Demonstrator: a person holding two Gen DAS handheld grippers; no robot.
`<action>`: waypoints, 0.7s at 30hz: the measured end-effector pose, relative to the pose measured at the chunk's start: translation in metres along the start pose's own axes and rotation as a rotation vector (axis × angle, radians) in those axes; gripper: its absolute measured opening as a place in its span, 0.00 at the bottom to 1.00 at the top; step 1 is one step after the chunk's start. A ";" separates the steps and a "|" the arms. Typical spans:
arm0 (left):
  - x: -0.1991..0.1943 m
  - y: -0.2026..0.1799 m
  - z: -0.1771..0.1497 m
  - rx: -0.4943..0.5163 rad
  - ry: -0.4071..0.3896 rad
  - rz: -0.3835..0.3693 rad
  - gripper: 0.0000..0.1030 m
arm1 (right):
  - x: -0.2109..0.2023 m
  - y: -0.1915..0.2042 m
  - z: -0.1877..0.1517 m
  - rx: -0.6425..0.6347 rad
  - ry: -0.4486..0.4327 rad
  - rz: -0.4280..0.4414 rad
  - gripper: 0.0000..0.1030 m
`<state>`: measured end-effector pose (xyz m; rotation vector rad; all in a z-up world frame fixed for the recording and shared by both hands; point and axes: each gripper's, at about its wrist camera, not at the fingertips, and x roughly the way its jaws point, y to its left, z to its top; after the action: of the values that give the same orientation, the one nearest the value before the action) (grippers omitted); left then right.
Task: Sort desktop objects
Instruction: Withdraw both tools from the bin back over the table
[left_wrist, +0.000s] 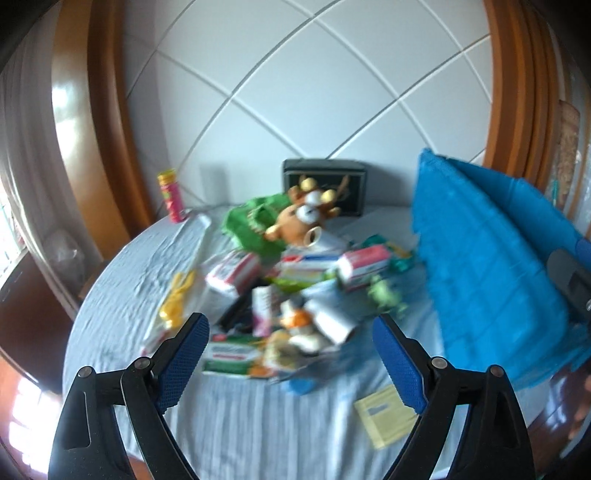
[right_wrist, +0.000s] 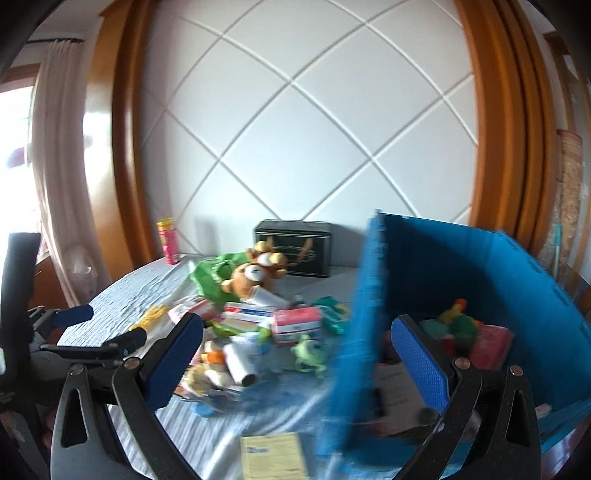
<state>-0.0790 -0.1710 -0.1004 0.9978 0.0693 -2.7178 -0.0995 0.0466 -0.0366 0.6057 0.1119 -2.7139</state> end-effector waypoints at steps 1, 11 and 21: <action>0.005 0.014 -0.006 -0.003 0.014 0.009 0.97 | 0.003 0.013 -0.003 -0.003 0.005 0.010 1.00; 0.069 0.106 -0.065 -0.083 0.192 0.095 0.97 | 0.068 0.092 -0.063 -0.059 0.239 0.071 1.00; 0.114 0.149 -0.088 -0.148 0.286 0.166 0.97 | 0.139 0.086 -0.106 -0.071 0.416 0.094 1.00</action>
<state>-0.0704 -0.3282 -0.2349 1.2775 0.2239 -2.3678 -0.1443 -0.0624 -0.1915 1.1150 0.2747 -2.4453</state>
